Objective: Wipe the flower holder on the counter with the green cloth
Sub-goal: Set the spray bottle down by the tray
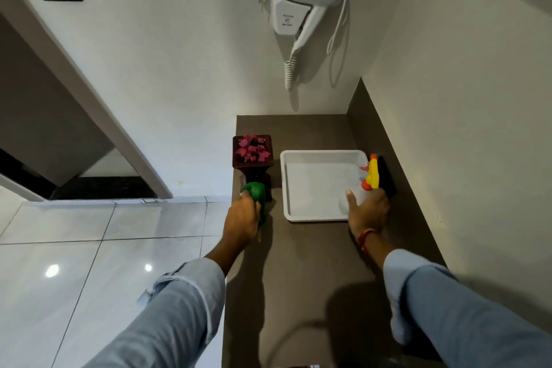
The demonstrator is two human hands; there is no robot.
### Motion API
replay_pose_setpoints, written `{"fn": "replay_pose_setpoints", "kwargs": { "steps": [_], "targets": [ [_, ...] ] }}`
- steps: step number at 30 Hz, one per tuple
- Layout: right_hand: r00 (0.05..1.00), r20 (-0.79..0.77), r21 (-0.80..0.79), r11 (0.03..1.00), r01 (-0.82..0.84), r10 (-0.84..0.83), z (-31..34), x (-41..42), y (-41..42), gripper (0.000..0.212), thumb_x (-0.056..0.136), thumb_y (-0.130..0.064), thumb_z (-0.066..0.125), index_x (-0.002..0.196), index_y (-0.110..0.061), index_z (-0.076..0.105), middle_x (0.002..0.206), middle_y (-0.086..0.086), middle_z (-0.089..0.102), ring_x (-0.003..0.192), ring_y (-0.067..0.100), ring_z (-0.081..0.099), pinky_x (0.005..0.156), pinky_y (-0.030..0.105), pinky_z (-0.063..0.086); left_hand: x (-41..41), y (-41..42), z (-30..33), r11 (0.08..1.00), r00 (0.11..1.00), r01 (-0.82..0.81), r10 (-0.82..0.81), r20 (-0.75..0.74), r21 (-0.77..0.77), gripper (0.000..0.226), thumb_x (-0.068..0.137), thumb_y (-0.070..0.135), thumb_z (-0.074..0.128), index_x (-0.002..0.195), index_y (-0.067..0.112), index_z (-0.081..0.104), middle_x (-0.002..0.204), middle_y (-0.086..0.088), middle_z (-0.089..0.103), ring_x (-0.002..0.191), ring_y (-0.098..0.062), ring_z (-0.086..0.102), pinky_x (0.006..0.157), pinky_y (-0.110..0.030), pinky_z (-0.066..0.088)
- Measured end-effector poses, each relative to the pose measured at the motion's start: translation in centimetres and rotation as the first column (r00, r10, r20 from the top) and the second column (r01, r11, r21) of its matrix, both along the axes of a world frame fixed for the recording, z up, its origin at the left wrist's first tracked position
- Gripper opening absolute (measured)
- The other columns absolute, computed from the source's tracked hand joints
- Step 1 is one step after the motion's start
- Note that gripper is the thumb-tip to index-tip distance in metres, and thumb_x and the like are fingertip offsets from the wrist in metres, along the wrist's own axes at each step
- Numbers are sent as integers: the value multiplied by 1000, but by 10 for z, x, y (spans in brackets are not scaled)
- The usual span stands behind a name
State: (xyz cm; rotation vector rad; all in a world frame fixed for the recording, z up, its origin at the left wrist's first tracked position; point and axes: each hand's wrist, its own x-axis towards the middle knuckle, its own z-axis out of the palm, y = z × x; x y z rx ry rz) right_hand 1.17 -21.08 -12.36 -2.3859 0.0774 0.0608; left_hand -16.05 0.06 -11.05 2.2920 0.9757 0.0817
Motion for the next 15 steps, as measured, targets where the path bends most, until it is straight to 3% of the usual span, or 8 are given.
{"fn": "replay_pose_setpoints", "kwargs": {
  "steps": [1,2,4,6,9,11,13,15],
  "targets": [
    [998,55,-97,995,5,1,-2,-18,8,69,89,-44,66,139,-4,41,137,22,53,127,40,52,100,52,49,1,-1,1,999,1000,-29,29,1,-24,29,107,22,41,128,5,50,110,-16,69,88,-25,66,78,-35,57],
    [993,100,-81,995,-59,67,-1,-33,20,62,91,-43,63,137,-6,44,135,21,54,124,37,54,99,51,51,3,-2,1,997,999,-53,54,9,-49,29,106,22,41,128,5,50,111,-16,68,89,-25,65,79,-35,57],
    [944,166,39,955,-295,285,10,-50,52,53,93,-40,60,135,-10,47,131,14,56,118,27,57,96,45,55,5,-4,2,992,995,-93,95,21,-90,28,106,20,42,128,5,51,112,-16,67,87,-22,62,80,-33,55],
    [836,228,-2,859,-511,499,32,-48,87,59,96,-46,52,142,-12,42,139,12,52,125,24,53,106,41,49,5,-4,4,983,990,-135,139,30,-122,27,106,17,42,128,5,50,114,-16,67,87,-21,59,78,-31,52],
    [550,213,-248,589,-769,807,70,-19,129,75,99,-56,35,156,-14,14,164,9,21,151,23,22,121,41,23,8,-2,6,949,967,-229,247,57,-215,30,105,14,42,133,5,46,121,-16,64,92,-20,57,79,-30,49],
    [368,92,-446,368,-816,925,90,1,151,77,100,-56,30,157,-12,3,167,8,4,154,23,5,125,45,11,10,1,8,916,942,-304,329,58,-260,35,105,14,42,138,3,43,125,-18,62,104,-28,63,88,-36,54],
    [274,-77,-526,194,-828,959,103,15,167,79,100,-55,29,157,-10,-1,167,8,-3,155,22,-1,126,47,7,12,3,10,871,905,-388,421,51,-299,37,105,15,41,140,1,41,127,-20,62,113,-35,63,93,-41,53],
    [210,-234,-566,43,-823,949,108,24,177,80,101,-55,30,157,-8,-2,167,9,-5,155,22,-4,125,46,5,15,3,12,802,854,-454,516,67,-388,35,106,15,39,137,1,44,127,-20,62,110,-33,62,89,-38,51]
  ]
}}
